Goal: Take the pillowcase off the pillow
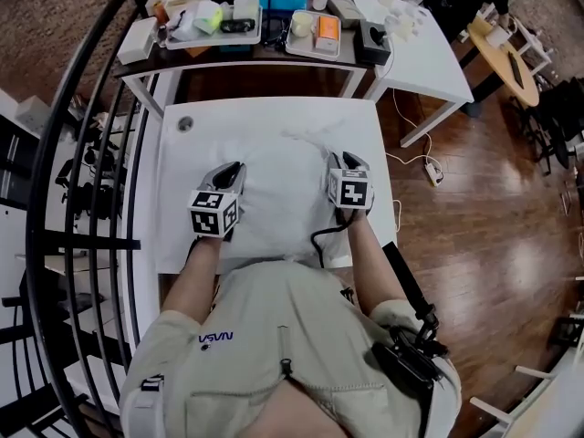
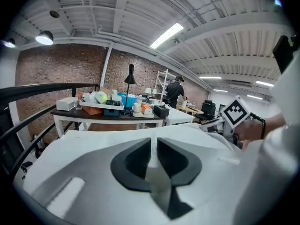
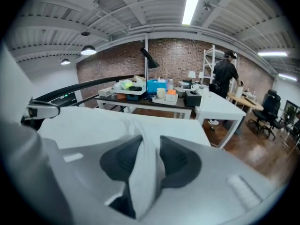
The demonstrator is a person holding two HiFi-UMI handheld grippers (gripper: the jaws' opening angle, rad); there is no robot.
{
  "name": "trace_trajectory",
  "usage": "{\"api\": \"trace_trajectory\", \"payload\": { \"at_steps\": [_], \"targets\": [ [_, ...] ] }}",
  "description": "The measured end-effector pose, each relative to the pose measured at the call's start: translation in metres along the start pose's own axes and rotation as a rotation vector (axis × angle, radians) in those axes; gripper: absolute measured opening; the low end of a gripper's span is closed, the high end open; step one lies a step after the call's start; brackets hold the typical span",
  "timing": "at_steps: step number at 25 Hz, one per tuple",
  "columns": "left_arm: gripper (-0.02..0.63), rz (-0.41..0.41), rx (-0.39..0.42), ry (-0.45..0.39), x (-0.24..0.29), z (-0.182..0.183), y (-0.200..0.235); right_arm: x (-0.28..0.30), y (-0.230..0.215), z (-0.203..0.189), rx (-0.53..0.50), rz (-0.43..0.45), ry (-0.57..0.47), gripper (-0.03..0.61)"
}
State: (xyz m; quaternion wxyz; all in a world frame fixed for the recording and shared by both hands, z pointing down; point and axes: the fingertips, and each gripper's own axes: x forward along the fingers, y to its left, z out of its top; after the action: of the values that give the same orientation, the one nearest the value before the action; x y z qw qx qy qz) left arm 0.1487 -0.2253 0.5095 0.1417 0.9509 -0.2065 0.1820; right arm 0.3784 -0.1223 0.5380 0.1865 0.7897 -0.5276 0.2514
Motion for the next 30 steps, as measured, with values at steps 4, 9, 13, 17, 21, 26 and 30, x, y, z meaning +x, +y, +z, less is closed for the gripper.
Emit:
{"api": "trace_trajectory", "payload": {
  "at_steps": [4,9,13,17,21,26,30],
  "targets": [
    [0.118,-0.031,0.037,-0.041,-0.015,0.013,-0.016,-0.017,0.012,0.012,-0.026,0.004,-0.070,0.155],
    [0.173,-0.087,0.113,-0.063,-0.046,0.018,-0.049,-0.055,0.025,0.017,0.022,0.007,-0.135,0.156],
    [0.201,-0.151,0.165,-0.025,-0.065,-0.001,-0.074,-0.088,0.046,0.006,0.042,0.006,-0.142,0.156],
    [0.212,-0.219,0.192,0.010,-0.086,-0.025,-0.096,-0.121,0.067,-0.014,0.062,-0.020,-0.129,0.156],
    [0.222,-0.255,0.277,0.050,-0.096,-0.050,-0.106,-0.147,0.087,-0.038,0.072,-0.032,-0.116,0.156],
    [0.249,-0.244,0.327,0.081,-0.101,-0.071,-0.122,-0.163,0.097,-0.082,0.092,-0.008,-0.061,0.156],
    [0.287,-0.197,0.333,0.125,-0.101,-0.087,-0.132,-0.166,0.102,-0.103,0.083,0.037,-0.038,0.158]
  ]
}}
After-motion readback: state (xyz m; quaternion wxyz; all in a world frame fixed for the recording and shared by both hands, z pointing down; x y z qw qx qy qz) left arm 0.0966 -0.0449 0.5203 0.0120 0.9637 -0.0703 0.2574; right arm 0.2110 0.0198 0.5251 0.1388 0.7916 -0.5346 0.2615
